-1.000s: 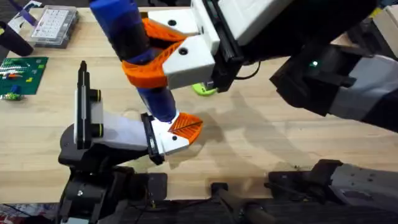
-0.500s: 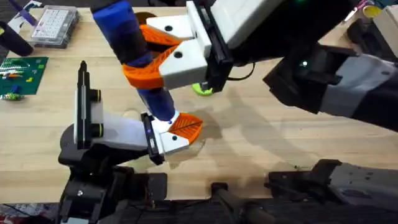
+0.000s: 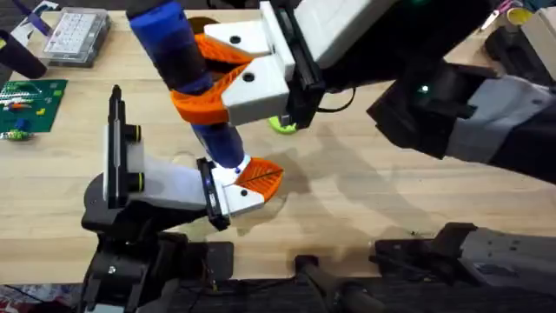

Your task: Pick up the gripper from the table and insert it into the empty holder that is missing its gripper. Then pick up a screw, insert it into the mounting hole, and use the screwdriver to tighten it. Finally, clean up the table by picking up the vegetable and placing it into the bucket.

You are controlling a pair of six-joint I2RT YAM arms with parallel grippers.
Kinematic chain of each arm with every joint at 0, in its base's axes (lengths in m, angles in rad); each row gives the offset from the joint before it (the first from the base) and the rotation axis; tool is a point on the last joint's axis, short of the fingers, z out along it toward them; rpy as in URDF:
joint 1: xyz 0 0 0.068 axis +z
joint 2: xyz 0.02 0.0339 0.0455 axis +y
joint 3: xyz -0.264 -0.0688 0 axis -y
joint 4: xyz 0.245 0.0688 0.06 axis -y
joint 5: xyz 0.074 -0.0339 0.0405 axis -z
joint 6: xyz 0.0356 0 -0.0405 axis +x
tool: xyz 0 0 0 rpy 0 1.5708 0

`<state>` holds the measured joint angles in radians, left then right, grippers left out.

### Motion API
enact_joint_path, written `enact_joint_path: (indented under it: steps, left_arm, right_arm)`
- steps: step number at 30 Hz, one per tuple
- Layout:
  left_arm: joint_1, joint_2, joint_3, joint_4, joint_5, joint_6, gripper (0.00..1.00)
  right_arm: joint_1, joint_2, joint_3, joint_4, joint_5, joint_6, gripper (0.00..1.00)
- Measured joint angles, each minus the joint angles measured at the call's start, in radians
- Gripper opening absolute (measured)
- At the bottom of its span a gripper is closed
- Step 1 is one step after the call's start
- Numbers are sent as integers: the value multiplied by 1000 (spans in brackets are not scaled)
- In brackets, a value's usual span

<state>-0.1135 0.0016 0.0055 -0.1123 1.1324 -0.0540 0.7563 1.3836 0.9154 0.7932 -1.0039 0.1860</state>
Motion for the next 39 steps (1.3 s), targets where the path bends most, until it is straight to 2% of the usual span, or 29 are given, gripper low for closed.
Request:
enact_joint_path:
  steps: [39]
  left_arm:
    - [1, 0, 0, 0, 1, -11, 12]
  right_arm:
    - [2, 31, 0, -16, 4, -1, 48]
